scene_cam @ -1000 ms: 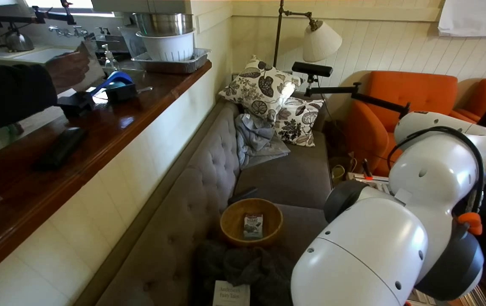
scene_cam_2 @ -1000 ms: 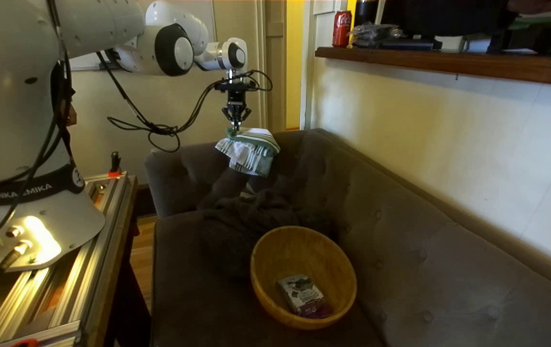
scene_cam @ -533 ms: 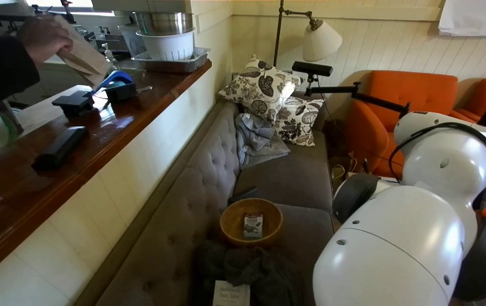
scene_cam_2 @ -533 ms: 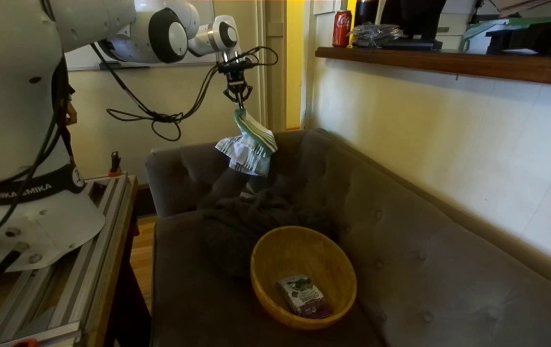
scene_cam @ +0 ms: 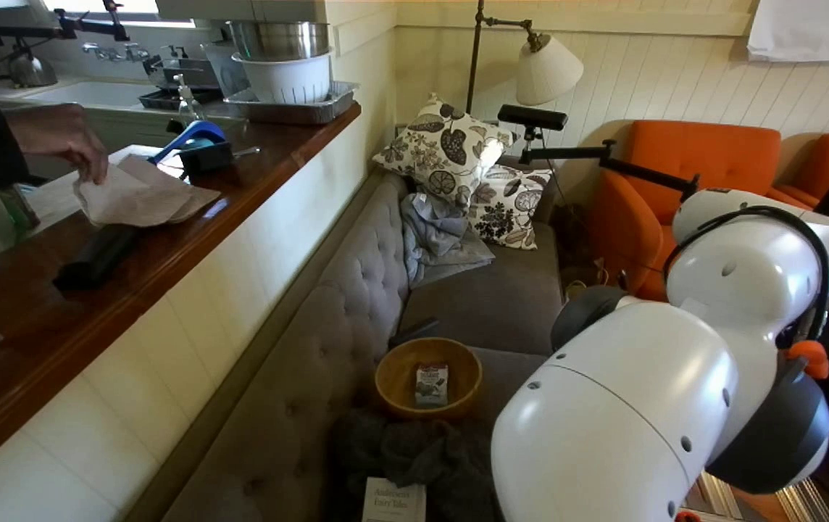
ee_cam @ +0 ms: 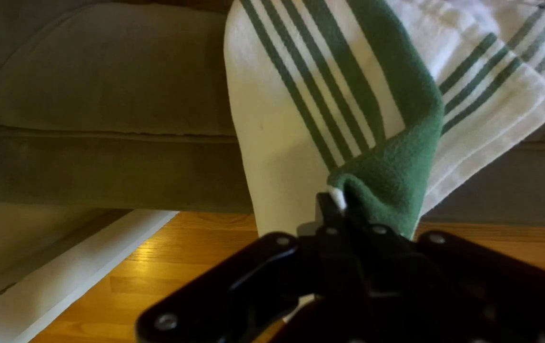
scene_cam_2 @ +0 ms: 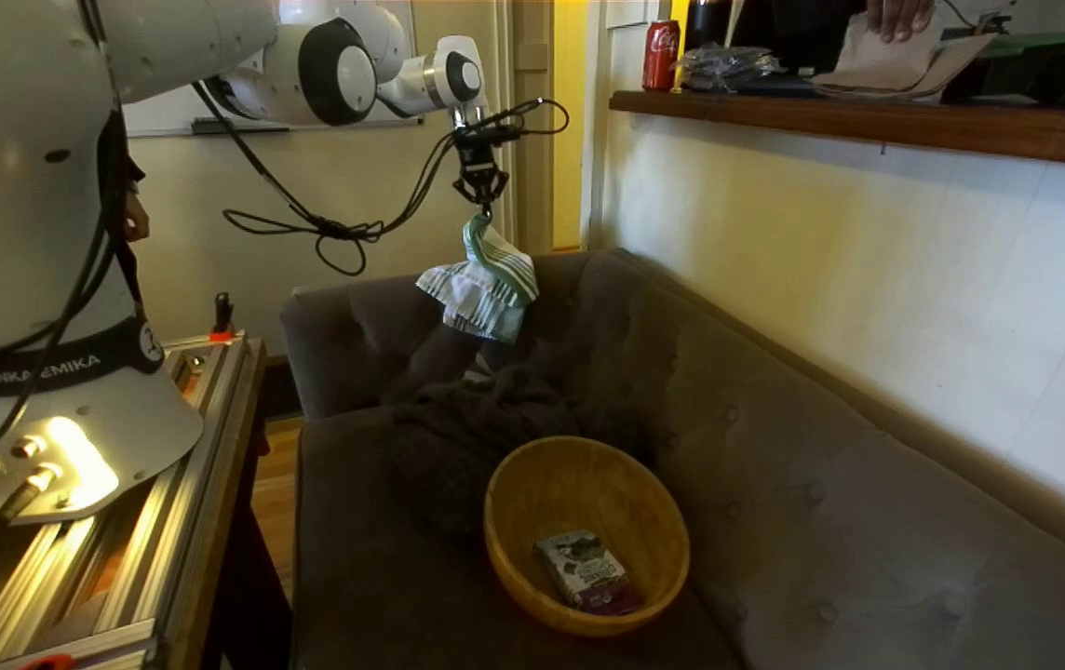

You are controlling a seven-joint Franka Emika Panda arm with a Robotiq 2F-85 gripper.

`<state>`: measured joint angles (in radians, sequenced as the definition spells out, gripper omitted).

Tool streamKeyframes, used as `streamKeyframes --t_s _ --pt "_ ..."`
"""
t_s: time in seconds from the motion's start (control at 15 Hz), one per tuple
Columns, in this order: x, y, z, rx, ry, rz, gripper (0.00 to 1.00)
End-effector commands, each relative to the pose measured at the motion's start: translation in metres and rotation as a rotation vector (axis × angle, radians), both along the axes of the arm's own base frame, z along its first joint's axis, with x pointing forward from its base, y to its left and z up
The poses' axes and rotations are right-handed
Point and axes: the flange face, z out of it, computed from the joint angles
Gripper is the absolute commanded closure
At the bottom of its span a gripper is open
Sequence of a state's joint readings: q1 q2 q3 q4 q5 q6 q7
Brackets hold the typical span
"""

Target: Move the white and green towel to the left armrest of the sofa.

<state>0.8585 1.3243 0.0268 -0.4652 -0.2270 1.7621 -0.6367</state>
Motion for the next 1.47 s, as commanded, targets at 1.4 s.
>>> streamKeyframes --t_s 1.4 --pt "0.055 -0.019 -0.041 0.149 -0.189 0.255 0.99"
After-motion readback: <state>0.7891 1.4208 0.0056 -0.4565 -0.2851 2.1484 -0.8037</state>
